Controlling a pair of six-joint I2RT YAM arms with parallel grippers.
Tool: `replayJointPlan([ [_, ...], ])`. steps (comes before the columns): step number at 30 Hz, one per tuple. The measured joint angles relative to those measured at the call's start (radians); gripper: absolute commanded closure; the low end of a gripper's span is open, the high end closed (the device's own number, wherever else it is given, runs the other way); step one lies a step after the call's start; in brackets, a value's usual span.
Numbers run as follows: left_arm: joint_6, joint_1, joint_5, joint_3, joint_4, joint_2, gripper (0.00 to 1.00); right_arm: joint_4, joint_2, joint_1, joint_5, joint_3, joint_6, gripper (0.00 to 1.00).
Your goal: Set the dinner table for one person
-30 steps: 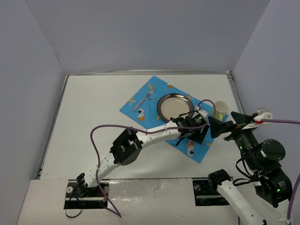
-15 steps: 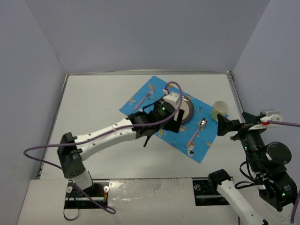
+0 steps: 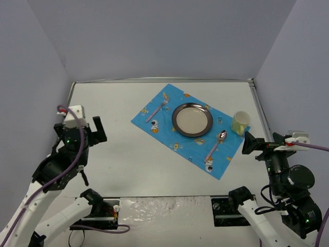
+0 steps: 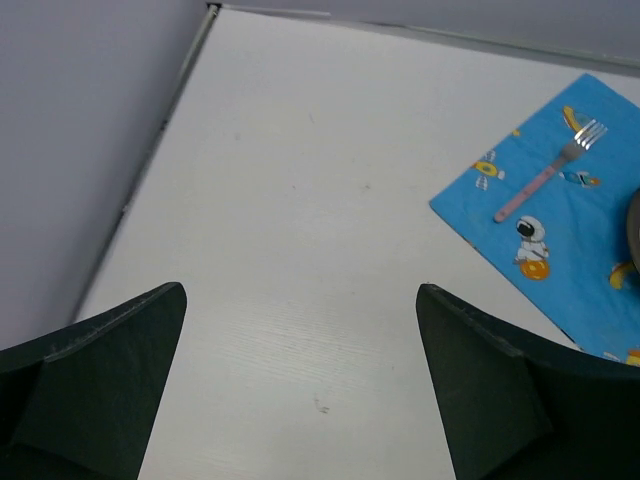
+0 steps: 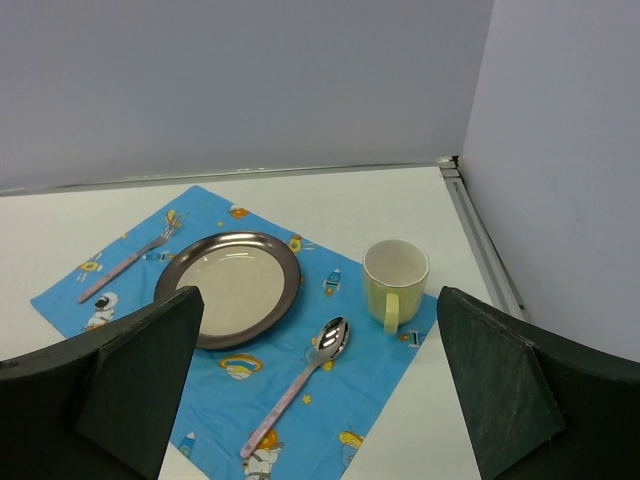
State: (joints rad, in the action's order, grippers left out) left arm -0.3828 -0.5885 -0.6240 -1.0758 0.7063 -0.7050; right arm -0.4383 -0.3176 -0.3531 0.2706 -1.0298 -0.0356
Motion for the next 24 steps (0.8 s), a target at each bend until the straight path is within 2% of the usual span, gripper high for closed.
replayJointPlan([
  [3,0.039,0.032,-0.052,0.030,0.043,0.140,0.03,0.004,0.047,-0.002,0.020,0.031,0.005,0.00],
  [8,0.056,0.038,-0.102,0.102,0.076,0.244,0.03,0.005,0.131,-0.002,0.051,0.084,0.005,0.00],
  [13,0.041,0.038,-0.106,0.209,0.096,0.267,0.03,0.007,0.158,-0.002,0.073,0.106,0.002,0.00],
  [24,0.026,0.074,-0.073,0.236,0.081,0.268,0.03,0.014,0.149,-0.002,0.074,0.120,0.003,0.00],
])
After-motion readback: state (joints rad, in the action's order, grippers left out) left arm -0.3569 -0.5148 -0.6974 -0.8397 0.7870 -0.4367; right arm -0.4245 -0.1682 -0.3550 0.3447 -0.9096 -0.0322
